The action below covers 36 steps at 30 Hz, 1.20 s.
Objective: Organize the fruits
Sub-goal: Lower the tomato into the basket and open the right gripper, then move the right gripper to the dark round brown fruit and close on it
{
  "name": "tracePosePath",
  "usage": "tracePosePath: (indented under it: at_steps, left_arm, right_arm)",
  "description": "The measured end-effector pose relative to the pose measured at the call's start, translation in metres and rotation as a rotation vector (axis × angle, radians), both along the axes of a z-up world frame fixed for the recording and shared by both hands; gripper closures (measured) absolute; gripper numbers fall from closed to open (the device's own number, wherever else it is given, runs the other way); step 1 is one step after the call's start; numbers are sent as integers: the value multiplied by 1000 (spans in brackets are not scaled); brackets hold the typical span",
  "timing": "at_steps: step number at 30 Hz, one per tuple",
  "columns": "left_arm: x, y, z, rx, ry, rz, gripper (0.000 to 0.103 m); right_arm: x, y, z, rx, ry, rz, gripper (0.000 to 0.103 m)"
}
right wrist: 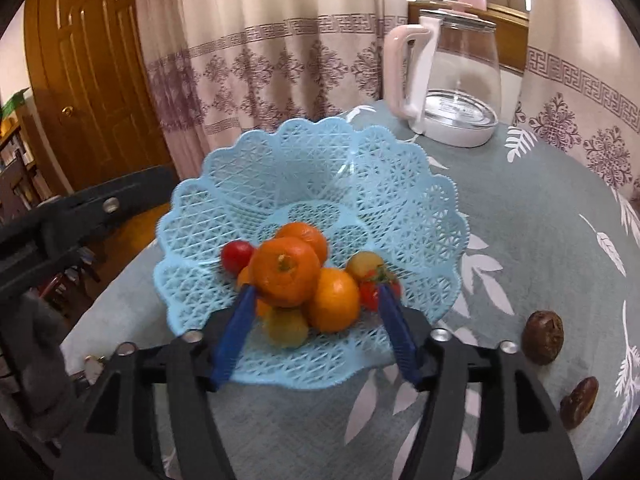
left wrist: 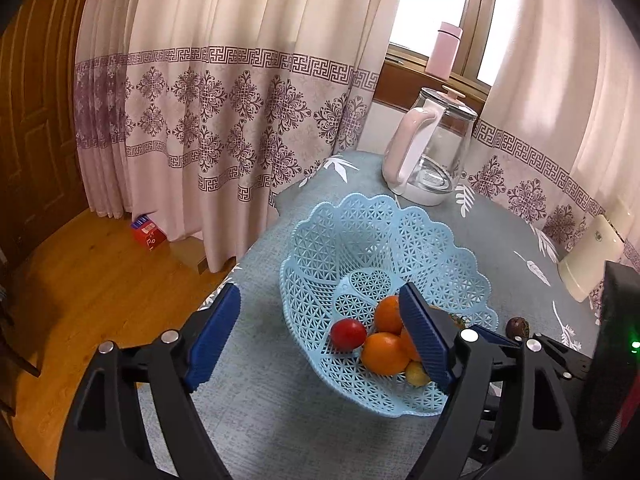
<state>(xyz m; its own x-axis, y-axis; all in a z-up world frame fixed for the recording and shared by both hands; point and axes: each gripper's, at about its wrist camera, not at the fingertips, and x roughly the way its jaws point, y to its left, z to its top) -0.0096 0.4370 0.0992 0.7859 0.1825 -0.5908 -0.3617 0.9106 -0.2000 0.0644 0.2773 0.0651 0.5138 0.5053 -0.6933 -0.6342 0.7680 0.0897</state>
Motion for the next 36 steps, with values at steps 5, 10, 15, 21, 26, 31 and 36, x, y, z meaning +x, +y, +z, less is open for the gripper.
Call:
tracePosePath:
  at_steps: [5,10,15,21,26,31,36]
  left_arm:
    - [0,0,0,-1,1,-3,20]
    - [2,-3,-2,1,7,-13,20]
    - [5,-4,-4,-7,13,-10,12]
    - [6,-6,-5,-13,11,-28,11]
    - [4,-14,-1,-6,-19,-41,3]
    - [4,-26,0,38,-21,-50,3]
    - [2,-44,2,112,-30,-57,3]
  right_arm:
    - [21,-11,10,17,-38,-118,34]
    - [34,-28,12,27,-55,-228,34]
    - [36,-42,9,57,-40,-258,34]
    - [31,-61,8,88,-29,-283,33]
    - [24,-91,9,130,-40,-347,26]
    - [15,-124,15,158,-73,-413,26]
    - [-2,-157,24,200,-186,-491,15]
